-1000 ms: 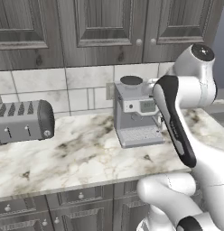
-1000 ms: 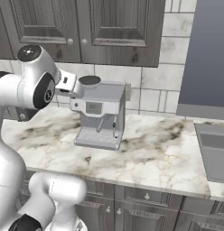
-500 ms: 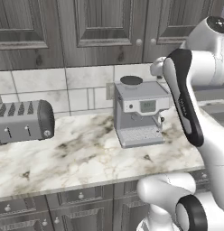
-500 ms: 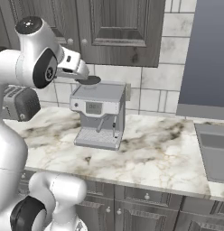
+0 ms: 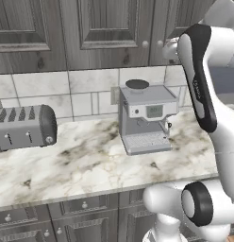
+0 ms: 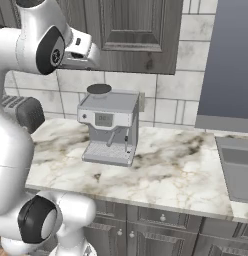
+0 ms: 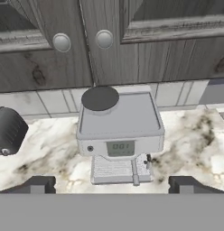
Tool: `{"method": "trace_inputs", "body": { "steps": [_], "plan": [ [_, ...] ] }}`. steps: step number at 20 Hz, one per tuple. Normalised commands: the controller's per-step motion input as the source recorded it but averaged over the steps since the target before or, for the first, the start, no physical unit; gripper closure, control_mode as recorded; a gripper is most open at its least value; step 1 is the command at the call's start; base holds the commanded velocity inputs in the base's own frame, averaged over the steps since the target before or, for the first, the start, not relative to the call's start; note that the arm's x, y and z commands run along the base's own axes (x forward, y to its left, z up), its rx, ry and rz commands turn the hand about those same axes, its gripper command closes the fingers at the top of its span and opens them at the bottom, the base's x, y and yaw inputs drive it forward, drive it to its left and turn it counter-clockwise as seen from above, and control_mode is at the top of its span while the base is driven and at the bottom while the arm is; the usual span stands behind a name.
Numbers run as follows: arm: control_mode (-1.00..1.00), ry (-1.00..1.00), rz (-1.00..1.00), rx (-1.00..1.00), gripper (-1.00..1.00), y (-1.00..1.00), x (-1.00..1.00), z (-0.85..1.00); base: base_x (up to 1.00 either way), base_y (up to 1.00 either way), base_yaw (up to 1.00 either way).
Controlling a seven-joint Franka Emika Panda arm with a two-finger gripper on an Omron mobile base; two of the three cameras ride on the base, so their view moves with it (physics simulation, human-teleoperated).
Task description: Move the syrup bottle and mustard from the cabinet to the dining counter.
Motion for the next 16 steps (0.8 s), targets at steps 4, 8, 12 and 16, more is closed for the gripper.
{"method": "trace_inputs", "body": {
  "steps": [4, 8, 12, 16],
  "plan": [
    [-1.0, 0.0, 0.0, 0.0, -1.0, 0.0, 0.15, 0.42, 0.0, 0.0, 0.0],
    [-1.0, 0.0, 0.0, 0.0, -1.0, 0.0, 0.25, 0.25, 0.0, 0.0, 0.0],
    [-1.0, 0.0, 0.0, 0.0, -1.0, 0.03, 0.39, 0.03, 0.0, 0.0, 0.0],
    [-1.0, 0.0, 0.0, 0.0, -1.0, 0.06, 0.5, 0.0, 0.0, 0.0, 0.0]
  ]
}}
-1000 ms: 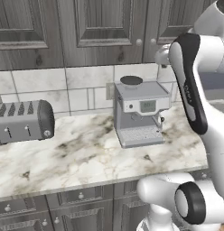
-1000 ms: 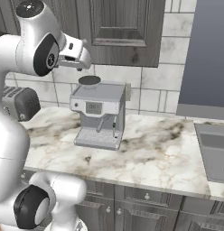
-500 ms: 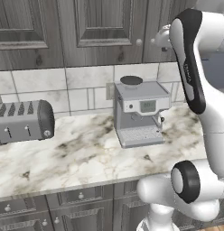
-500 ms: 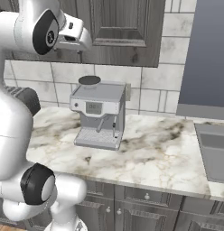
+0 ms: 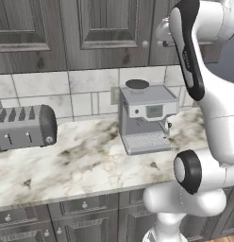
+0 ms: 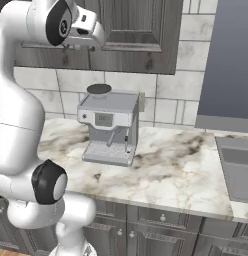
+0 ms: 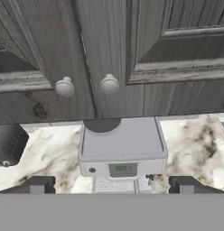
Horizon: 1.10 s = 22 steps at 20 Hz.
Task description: Move the syrup bottle and mustard from the cabinet to the dining counter.
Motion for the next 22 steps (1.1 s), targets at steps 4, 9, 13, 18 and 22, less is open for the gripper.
{"method": "trace_inputs", "body": {
  "steps": [4, 9, 13, 18, 22],
  "plan": [
    [-1.0, 0.0, 0.0, 0.0, -1.0, 0.05, 0.44, -0.04, 0.0, 0.0, 0.0],
    [-1.0, 0.0, -0.01, 0.0, -1.0, 0.02, 0.34, -0.24, 0.0, 0.0, 0.0],
    [-1.0, 0.0, 0.0, 0.0, -1.0, 0.0, 0.27, -0.24, 0.0, 0.0, 0.0],
    [-1.0, 0.0, -0.03, 0.0, -1.0, 0.0, 0.4, -0.06, 0.0, 0.0, 0.0],
    [-1.0, 0.0, -0.02, 0.0, -1.0, 0.0, 0.39, 0.0, 0.0, 0.0, 0.0]
  ]
}}
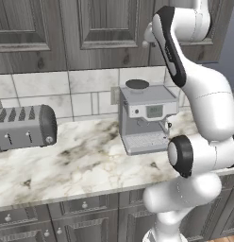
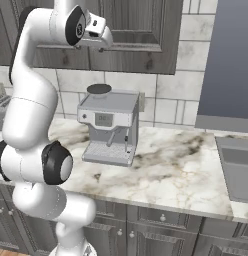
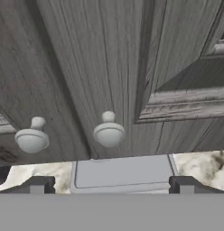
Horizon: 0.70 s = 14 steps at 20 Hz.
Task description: Move the syrup bottle and mustard from the cabinet to the dining counter.
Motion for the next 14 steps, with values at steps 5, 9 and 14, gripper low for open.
{"method": "trace_inputs", "body": {
  "steps": [5, 9, 14],
  "plan": [
    [-1.0, -0.03, 0.0, 0.0, -1.0, 0.0, 0.35, 0.0, 0.0, 0.0, 0.0],
    [-1.0, -0.02, 0.0, 0.0, -1.0, 0.0, 0.28, -0.06, 0.0, 0.0, 0.0],
    [-1.0, -0.01, 0.0, 0.0, -1.0, 0.0, 0.28, -0.08, 0.0, 0.0, 0.0]
  ]
}}
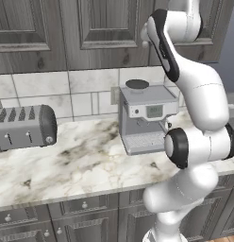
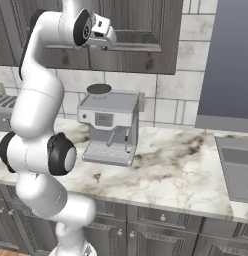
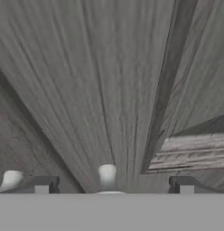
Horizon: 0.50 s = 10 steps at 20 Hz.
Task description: Move the syrup bottle and mustard from the cabinet to the dining counter.
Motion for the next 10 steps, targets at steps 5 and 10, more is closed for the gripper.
{"method": "trace_inputs", "body": {
  "steps": [5, 10],
  "plan": [
    [-1.0, -0.01, 0.0, 0.0, 1.0, 0.0, 0.27, -0.06, 0.0, 0.0, 0.0],
    [-1.0, -0.02, 0.0, 0.0, 1.0, 0.0, 0.04, -0.18, 0.0, 0.0, 0.0]
  ]
}}
